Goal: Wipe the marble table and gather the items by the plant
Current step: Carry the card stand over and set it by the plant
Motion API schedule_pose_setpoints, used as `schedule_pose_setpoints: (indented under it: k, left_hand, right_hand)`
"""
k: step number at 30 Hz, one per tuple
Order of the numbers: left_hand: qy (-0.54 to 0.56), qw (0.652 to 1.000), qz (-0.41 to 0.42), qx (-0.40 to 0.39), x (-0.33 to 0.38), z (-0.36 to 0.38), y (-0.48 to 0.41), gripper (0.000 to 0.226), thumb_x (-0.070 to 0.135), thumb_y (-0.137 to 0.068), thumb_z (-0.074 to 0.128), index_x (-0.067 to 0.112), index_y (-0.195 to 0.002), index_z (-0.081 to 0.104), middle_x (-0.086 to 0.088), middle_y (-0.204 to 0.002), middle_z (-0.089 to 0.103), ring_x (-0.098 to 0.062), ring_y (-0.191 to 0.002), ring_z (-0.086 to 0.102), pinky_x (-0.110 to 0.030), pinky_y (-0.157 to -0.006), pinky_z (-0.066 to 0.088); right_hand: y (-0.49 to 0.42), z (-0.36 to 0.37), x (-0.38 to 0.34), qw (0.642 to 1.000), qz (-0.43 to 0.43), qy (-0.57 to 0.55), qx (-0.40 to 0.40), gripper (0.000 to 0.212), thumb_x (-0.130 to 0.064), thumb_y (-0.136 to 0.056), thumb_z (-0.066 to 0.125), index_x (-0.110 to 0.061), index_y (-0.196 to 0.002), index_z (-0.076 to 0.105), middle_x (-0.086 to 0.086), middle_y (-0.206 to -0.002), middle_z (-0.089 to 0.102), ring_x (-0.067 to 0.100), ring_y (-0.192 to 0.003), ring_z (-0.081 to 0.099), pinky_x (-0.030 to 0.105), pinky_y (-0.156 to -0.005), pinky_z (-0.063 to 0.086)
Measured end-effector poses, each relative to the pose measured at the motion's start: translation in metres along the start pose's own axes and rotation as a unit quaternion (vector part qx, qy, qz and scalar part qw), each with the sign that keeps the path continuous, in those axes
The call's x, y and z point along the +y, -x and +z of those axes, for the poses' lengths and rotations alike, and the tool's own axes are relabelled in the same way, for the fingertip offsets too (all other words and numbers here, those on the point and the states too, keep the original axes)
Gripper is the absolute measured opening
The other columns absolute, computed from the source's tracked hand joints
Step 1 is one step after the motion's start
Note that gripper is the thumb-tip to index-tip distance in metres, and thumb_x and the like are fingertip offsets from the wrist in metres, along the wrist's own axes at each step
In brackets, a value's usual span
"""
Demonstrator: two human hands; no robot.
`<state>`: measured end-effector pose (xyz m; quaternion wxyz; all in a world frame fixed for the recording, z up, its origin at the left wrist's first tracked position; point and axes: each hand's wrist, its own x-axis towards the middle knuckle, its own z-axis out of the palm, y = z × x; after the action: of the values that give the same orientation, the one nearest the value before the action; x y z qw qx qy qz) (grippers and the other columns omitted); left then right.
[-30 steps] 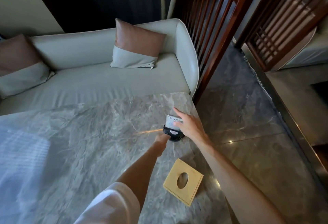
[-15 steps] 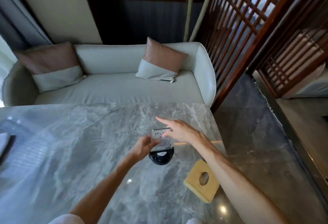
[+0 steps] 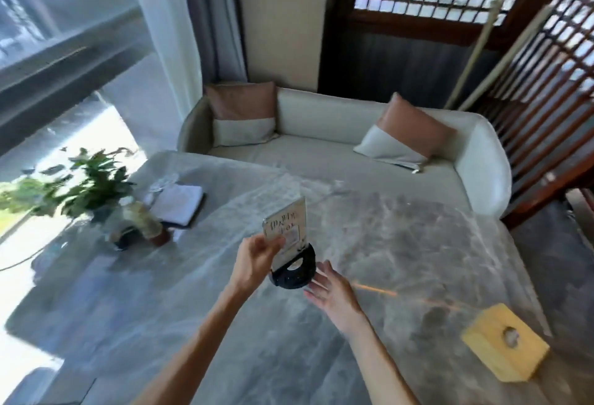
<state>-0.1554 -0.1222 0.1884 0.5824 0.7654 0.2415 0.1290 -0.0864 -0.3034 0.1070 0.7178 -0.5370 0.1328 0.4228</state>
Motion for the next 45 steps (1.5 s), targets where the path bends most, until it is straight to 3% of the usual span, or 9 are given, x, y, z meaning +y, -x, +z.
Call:
schedule_pose_setpoints:
  k: [4, 7, 10, 14, 19, 27, 32, 38, 45]
  left_hand:
    - [0.007, 0.998, -0.036, 0.050, -0.010, -0.064, 0.048, 0.019, 0.014, -0.091, 0.064, 0.015, -0.077, 0.076, 0.023, -0.063, 0.070, 0.012, -0.059, 0.057, -0.013, -0.053, 0.044]
    - [0.016, 0.996, -0.061, 0.060, -0.024, -0.103, 0.083, 0.021, 0.014, -0.092, 0.063, 0.031, -0.084, 0.074, 0.028, -0.074, 0.072, 0.007, -0.072, 0.065, -0.016, -0.061, 0.053]
    - [0.023, 0.990, -0.098, 0.103, -0.032, -0.136, 0.110, 0.017, 0.014, -0.094, 0.059, 0.027, -0.090, 0.071, 0.021, -0.079, 0.074, -0.001, -0.080, 0.066, -0.022, -0.071, 0.054]
    - [0.000, 0.983, -0.149, 0.104, -0.043, -0.186, 0.134, 0.010, 0.027, -0.091, 0.060, 0.030, -0.094, 0.069, -0.005, -0.096, 0.076, -0.016, -0.088, 0.070, -0.038, -0.081, 0.056]
    - [-0.193, 0.961, -0.173, 0.092, -0.071, -0.248, 0.120, 0.025, 0.031, -0.084, 0.050, 0.011, -0.088, 0.065, -0.005, -0.081, 0.072, -0.025, -0.077, 0.067, -0.045, -0.070, 0.055]
    - [-0.261, 0.947, -0.173, 0.075, -0.138, -0.392, 0.030, 0.019, 0.013, -0.089, 0.050, -0.003, -0.083, 0.057, -0.015, -0.078, 0.066, -0.031, -0.071, 0.060, -0.043, -0.062, 0.045]
    - [-0.272, 0.947, -0.170, 0.035, -0.179, -0.471, -0.018, 0.032, 0.029, -0.087, 0.044, 0.001, -0.086, 0.058, -0.013, -0.079, 0.065, -0.030, -0.072, 0.060, -0.044, -0.065, 0.047]
    - [-0.256, 0.953, -0.161, -0.018, -0.218, -0.507, -0.053, 0.041, 0.040, -0.090, 0.041, 0.002, -0.089, 0.056, -0.013, -0.083, 0.065, -0.031, -0.074, 0.060, -0.050, -0.069, 0.049]
    - [-0.273, 0.948, -0.147, -0.064, -0.236, -0.500, -0.069, 0.030, 0.031, -0.099, 0.045, 0.004, -0.089, 0.054, -0.007, -0.080, 0.064, -0.028, -0.071, 0.058, -0.032, -0.059, 0.034]
  right_hand:
    - [0.006, 0.071, 0.053, 0.995, 0.005, 0.051, -0.081, 0.061, -0.038, -0.084, 0.073, -0.009, -0.134, 0.054, 0.018, -0.127, 0.066, 0.033, -0.118, 0.063, 0.052, -0.107, 0.045]
    - [0.004, 0.099, 0.085, 0.990, 0.014, 0.098, -0.104, 0.077, -0.032, -0.067, 0.083, -0.004, -0.133, 0.055, 0.024, -0.123, 0.066, 0.039, -0.113, 0.065, 0.055, -0.101, 0.049]
    - [-0.007, 0.114, 0.104, 0.979, 0.044, 0.140, -0.141, 0.074, -0.025, -0.065, 0.088, -0.001, -0.128, 0.057, 0.021, -0.114, 0.071, 0.037, -0.103, 0.070, 0.048, -0.084, 0.059]
    - [-0.021, 0.145, 0.130, 0.961, 0.085, 0.196, -0.174, 0.032, -0.005, -0.096, 0.055, -0.002, -0.127, 0.059, 0.015, -0.110, 0.072, 0.031, -0.101, 0.070, 0.034, -0.072, 0.061]
    - [-0.038, 0.211, 0.159, 0.967, 0.098, 0.186, -0.146, 0.027, -0.006, -0.098, 0.051, -0.011, -0.123, 0.061, 0.006, -0.102, 0.072, 0.021, -0.089, 0.069, 0.025, -0.064, 0.058]
    - [-0.118, 0.357, 0.220, 0.984, 0.128, 0.112, -0.047, 0.041, -0.006, -0.097, 0.053, -0.003, -0.137, 0.046, 0.011, -0.121, 0.060, 0.015, -0.097, 0.061, 0.029, -0.082, 0.050]
    - [-0.158, 0.453, 0.254, 0.980, 0.145, 0.135, -0.037, 0.043, -0.020, -0.099, 0.052, -0.012, -0.141, 0.048, 0.007, -0.146, 0.050, 0.021, -0.135, 0.045, 0.041, -0.109, 0.036]
    - [-0.182, 0.520, 0.269, 0.982, 0.156, 0.095, 0.037, 0.054, -0.048, -0.101, 0.039, -0.016, -0.144, 0.044, 0.004, -0.140, 0.051, 0.023, -0.136, 0.044, 0.037, -0.107, 0.039]
    - [-0.205, 0.513, 0.287, 0.980, 0.161, 0.090, 0.081, 0.076, -0.071, -0.091, 0.032, -0.025, -0.151, 0.033, 0.002, -0.156, 0.038, 0.023, -0.141, 0.039, 0.035, -0.103, 0.043]
